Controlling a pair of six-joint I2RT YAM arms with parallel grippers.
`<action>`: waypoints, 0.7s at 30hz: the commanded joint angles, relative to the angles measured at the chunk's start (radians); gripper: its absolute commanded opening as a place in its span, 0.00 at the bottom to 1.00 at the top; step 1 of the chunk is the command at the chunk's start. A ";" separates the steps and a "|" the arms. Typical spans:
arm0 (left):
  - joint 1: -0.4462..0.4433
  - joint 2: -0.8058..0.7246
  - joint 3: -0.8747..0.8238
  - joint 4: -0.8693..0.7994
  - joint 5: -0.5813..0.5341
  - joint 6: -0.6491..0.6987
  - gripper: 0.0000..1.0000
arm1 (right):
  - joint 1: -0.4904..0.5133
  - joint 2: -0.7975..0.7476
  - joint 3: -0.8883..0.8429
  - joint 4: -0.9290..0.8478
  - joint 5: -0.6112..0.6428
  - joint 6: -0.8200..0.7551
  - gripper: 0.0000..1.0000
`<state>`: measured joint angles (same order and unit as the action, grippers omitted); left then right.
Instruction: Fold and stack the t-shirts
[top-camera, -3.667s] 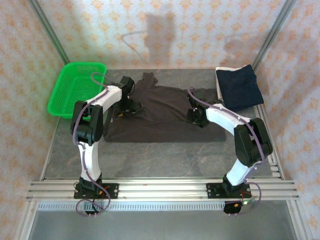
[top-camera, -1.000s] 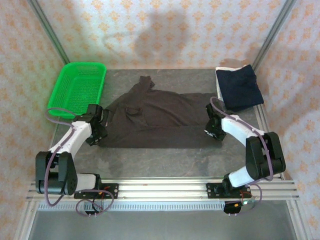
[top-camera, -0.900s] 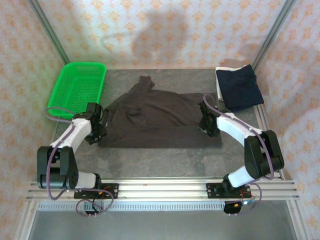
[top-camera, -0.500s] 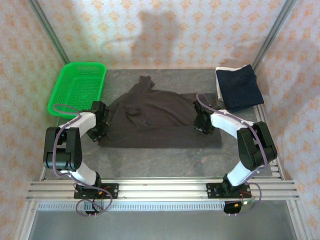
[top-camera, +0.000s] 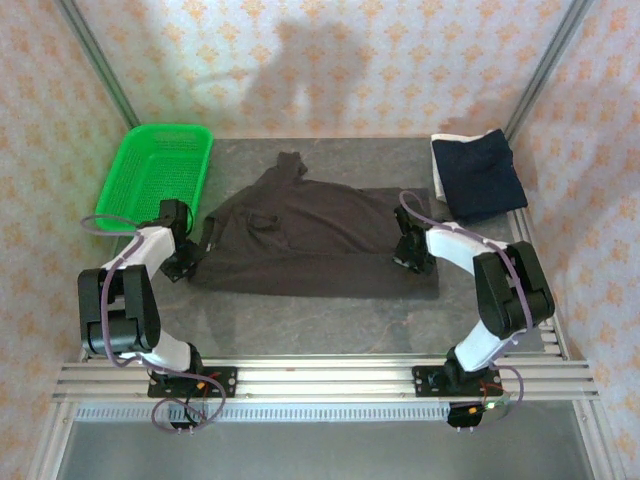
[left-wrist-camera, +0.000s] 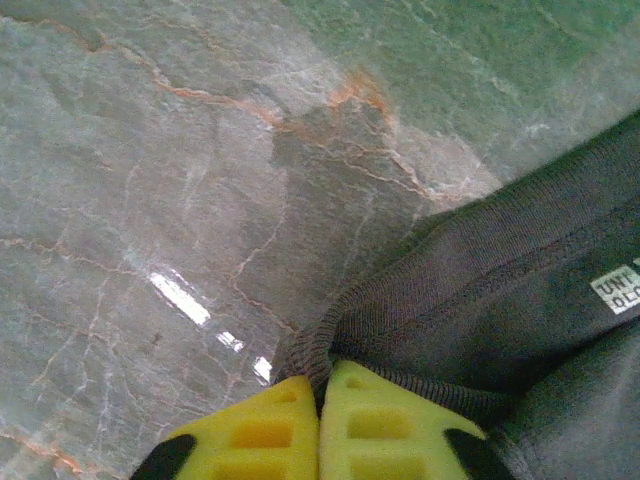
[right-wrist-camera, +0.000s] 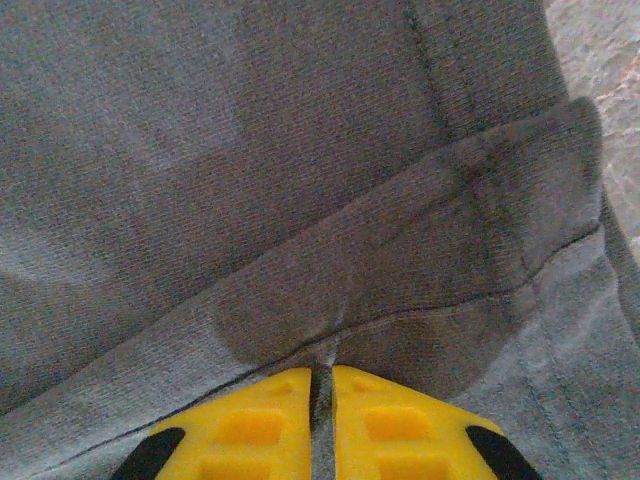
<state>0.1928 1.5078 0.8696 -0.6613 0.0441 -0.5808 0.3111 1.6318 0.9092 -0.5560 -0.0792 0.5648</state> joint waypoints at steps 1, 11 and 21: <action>0.014 -0.013 0.016 -0.022 -0.001 0.019 0.23 | -0.017 -0.025 -0.033 -0.056 0.040 0.001 0.11; 0.048 0.037 -0.030 0.036 0.049 0.008 0.34 | 0.088 -0.050 0.012 -0.017 -0.013 0.011 0.13; 0.049 0.084 -0.039 0.100 0.107 0.004 0.10 | 0.102 0.013 0.000 0.025 -0.022 0.015 0.12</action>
<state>0.2382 1.5688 0.8406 -0.5865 0.1257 -0.5751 0.4034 1.6253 0.9016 -0.5434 -0.1089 0.5686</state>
